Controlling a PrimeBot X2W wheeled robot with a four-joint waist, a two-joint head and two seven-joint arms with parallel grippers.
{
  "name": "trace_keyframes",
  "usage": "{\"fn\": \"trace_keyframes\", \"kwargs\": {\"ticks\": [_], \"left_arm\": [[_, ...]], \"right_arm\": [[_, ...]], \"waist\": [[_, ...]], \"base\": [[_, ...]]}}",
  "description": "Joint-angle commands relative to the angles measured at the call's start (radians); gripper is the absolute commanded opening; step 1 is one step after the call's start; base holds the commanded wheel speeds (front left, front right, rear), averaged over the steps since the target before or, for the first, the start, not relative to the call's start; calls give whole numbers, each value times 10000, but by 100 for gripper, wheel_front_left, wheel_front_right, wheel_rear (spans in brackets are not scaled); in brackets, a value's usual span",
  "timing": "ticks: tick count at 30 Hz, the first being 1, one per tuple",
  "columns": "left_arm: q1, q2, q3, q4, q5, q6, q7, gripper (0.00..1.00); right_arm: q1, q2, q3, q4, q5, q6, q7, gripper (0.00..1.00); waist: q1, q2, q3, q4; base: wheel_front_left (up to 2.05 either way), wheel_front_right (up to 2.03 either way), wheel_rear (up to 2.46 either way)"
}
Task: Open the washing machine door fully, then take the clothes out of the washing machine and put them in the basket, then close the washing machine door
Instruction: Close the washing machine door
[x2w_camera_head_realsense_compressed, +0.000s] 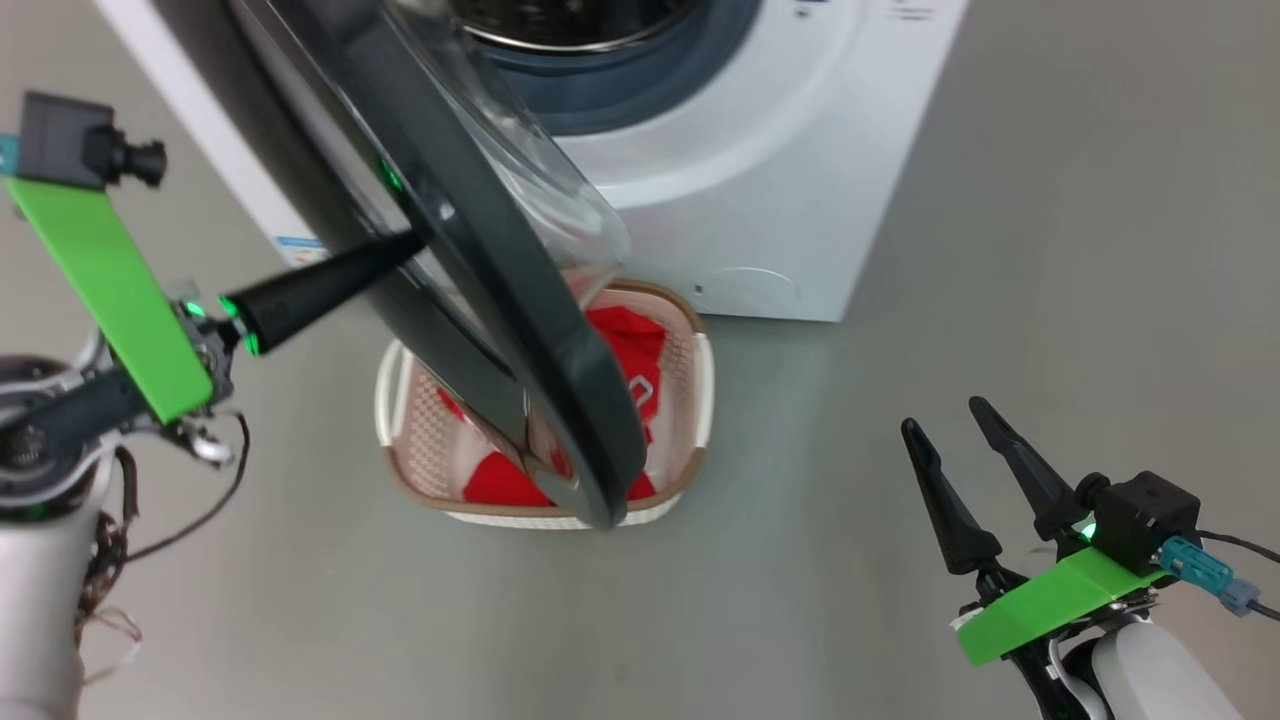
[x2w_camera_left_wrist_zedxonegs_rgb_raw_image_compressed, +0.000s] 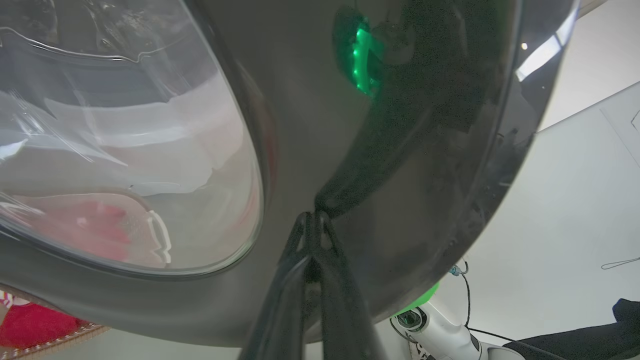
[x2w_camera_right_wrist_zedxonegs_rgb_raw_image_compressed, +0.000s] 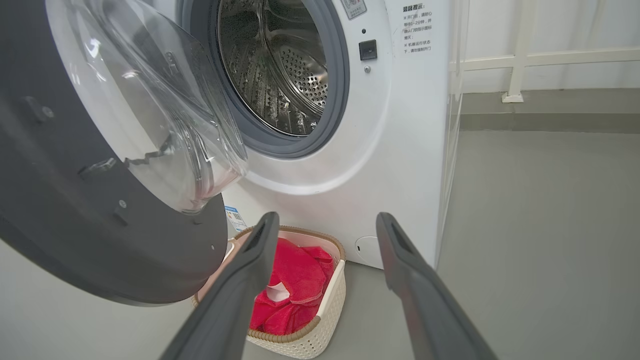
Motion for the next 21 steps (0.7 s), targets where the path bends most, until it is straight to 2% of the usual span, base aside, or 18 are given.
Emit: {"fn": "trace_keyframes", "kwargs": {"ticks": [1,13,21], "left_arm": [[-579,325,400,-168,74,-44,-119,0],[-1798,234,415,799,355,-44,-1044,0],[-2695,270,456,1885,606,-44,-1992,0]], "right_arm": [[-159,40,169,-289,-74,88,-119,100],[-492,470,8,-449,-184,88,-119,100],[-700,680,2,-485,-222,88,-119,100]], "waist": [[0,-1,297,-498],[0,-1,948,-1572],[0,-1,1276,-2046]], "base": [[0,0,0],[0,0,0],[0,0,0]]}}
